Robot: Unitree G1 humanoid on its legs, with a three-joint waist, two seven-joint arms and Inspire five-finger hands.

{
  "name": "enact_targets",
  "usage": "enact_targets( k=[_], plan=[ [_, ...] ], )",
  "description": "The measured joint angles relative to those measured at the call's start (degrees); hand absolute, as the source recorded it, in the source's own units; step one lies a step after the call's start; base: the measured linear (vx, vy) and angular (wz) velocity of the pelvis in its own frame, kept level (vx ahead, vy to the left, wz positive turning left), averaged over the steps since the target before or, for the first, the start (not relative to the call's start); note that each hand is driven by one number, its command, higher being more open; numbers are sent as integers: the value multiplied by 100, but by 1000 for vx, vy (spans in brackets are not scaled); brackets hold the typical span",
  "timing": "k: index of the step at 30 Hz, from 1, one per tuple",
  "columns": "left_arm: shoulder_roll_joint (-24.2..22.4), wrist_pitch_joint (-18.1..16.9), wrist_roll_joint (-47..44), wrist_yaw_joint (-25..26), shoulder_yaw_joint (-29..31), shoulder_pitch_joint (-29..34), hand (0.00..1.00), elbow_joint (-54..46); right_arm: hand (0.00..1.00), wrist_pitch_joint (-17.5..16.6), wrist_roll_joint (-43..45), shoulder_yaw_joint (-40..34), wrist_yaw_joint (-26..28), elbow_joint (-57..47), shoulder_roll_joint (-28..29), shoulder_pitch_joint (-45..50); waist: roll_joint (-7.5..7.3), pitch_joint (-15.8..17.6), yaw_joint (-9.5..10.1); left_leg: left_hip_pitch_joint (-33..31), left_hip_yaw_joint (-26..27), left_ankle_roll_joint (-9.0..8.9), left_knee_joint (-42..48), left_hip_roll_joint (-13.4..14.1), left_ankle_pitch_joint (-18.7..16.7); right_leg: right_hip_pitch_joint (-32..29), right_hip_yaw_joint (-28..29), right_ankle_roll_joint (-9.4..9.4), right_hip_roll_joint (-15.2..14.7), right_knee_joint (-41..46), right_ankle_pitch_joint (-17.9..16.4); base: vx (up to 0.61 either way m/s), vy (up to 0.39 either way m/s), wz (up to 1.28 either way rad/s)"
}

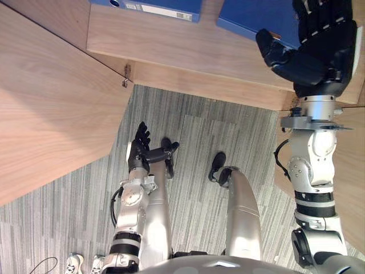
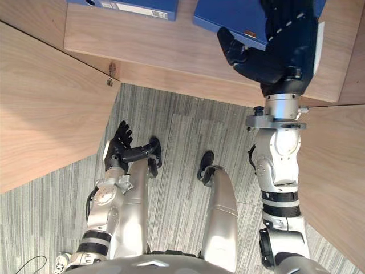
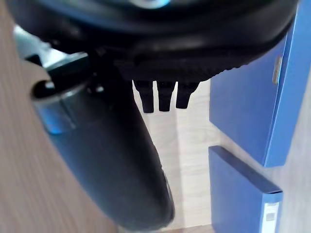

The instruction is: Walk over to the cabinet, pick up the folder, carry it to the office cabinet, place the folder inside the office cabinet, then close the office cabinet door

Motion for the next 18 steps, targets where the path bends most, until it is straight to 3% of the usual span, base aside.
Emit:
enact_targets(
  k=[11, 18],
  plan=[
    [-78, 0, 321, 308, -2, -283, 100, 306, 0, 435, -2935, 797, -603, 510, -62, -51, 0, 0, 56, -33, 9, 3, -4, -13, -17, -6, -23, 2, -26, -26, -1, 0, 0, 0],
    [-54, 4, 323, 534, -3, -407, 100, 497, 0, 756, -3476, 795, -1034, 1044, -84, -413, 1, 0, 56, -211, -13, 53, -35, -38, 32, -143, -77, 10, -48, -35, 4, 13, 15, 3]
  ],
)
